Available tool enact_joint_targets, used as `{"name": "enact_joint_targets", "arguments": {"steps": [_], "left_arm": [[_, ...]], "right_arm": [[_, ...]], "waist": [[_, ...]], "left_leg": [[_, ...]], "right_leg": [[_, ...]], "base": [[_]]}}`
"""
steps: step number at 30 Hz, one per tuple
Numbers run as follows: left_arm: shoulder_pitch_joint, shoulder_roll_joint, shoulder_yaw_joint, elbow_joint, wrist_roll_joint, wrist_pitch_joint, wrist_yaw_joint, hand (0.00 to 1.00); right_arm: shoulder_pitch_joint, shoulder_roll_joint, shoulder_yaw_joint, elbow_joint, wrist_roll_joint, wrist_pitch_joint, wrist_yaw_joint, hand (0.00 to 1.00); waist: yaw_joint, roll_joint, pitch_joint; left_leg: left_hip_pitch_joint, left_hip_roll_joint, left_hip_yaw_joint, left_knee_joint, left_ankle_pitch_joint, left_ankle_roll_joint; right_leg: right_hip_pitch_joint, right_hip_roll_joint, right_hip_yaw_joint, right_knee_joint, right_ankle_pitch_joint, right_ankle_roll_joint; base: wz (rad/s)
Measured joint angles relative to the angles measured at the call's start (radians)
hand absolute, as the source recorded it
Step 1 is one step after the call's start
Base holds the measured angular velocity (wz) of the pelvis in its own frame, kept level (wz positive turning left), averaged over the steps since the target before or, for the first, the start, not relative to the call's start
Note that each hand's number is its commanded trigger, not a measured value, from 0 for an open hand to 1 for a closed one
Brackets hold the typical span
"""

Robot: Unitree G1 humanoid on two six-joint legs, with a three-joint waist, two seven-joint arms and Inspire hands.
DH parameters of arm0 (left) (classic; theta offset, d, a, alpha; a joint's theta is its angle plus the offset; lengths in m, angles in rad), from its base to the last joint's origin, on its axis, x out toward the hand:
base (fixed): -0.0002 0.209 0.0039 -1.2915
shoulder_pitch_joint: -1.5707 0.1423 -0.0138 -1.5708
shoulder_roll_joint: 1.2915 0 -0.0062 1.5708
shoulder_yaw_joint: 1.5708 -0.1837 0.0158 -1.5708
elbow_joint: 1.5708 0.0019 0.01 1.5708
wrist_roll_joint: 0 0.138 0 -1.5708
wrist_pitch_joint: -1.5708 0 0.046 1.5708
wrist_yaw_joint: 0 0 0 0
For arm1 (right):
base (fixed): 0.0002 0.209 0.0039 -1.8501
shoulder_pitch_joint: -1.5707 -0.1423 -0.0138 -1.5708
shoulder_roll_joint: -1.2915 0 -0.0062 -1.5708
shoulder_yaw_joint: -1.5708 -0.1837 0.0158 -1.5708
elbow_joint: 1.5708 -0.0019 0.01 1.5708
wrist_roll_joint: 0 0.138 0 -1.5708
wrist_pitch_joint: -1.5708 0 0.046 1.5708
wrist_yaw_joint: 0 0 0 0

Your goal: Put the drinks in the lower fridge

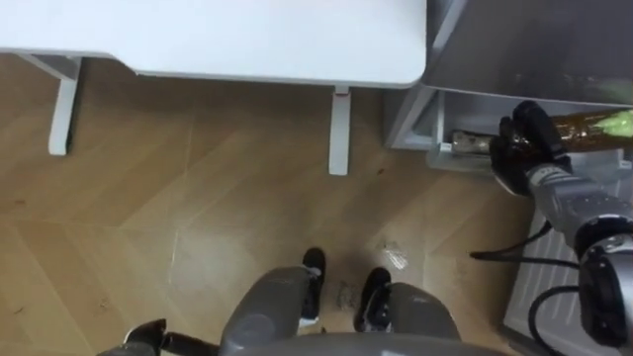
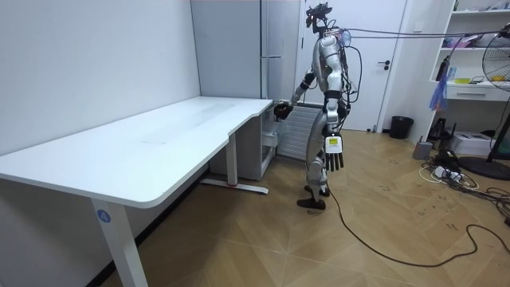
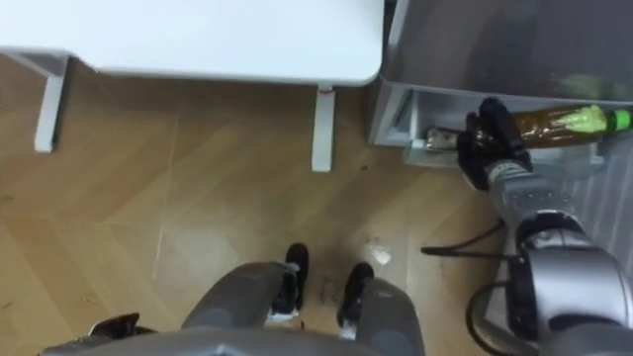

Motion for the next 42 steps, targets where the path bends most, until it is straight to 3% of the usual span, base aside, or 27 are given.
{"name": "enact_joint_targets", "arguments": {"steps": [12,13,14,15,27,42], "left_arm": [[-0.008,0.000,-0.005,-0.001,0.000,-0.003,0.004,0.00],[-0.009,0.000,-0.005,-0.001,0.000,-0.003,0.005,0.00],[-0.009,0.000,-0.005,-0.001,0.000,-0.003,0.004,0.00],[-0.011,0.000,-0.006,-0.001,0.000,-0.003,0.004,0.00],[-0.018,0.000,-0.064,-0.001,0.000,-0.001,0.004,0.00],[-0.026,-0.002,-0.103,-0.004,0.000,-0.001,0.005,0.00]], "right_arm": [[-0.056,0.000,0.022,0.004,-0.038,0.002,-0.003,0.97],[-0.058,0.000,0.023,0.004,-0.038,0.003,-0.003,0.68],[-0.058,0.000,0.024,0.004,-0.038,0.003,-0.003,0.12],[-0.058,-0.001,0.028,0.004,-0.039,0.003,-0.003,0.00],[-0.089,-0.011,0.039,0.026,-0.030,0.008,-0.019,0.00],[-0.123,-0.017,0.039,0.039,-0.030,-0.001,-0.047,0.00]], "waist": [[0.017,-0.005,0.0033],[0.017,-0.005,0.0034],[0.017,-0.005,0.0035],[0.017,-0.004,0.0037],[0.029,0.011,0.0148],[0.038,0.012,0.0147]], "left_leg": [[-0.043,-0.012,-0.004,0.006,0.007,-0.007],[-0.043,-0.013,-0.004,0.006,0.007,-0.007],[-0.043,-0.013,-0.004,0.006,0.007,-0.007],[-0.044,-0.014,-0.003,0.006,0.007,-0.007],[-0.052,-0.018,-0.002,0.009,0.007,-0.007],[-0.049,-0.018,-0.004,0.011,0.007,-0.007]], "right_leg": [[-0.060,-0.019,-0.002,0.045,-0.029,-0.006],[-0.060,-0.020,-0.002,0.046,-0.029,-0.006],[-0.060,-0.020,-0.002,0.046,-0.030,-0.006],[-0.060,-0.021,-0.002,0.046,-0.031,-0.005],[-0.077,-0.029,-0.003,0.067,-0.039,-0.008],[-0.071,-0.030,-0.006,0.065,-0.039,-0.008]], "base": [[0.05],[0.00],[0.00],[0.00],[0.00],[0.00]]}}
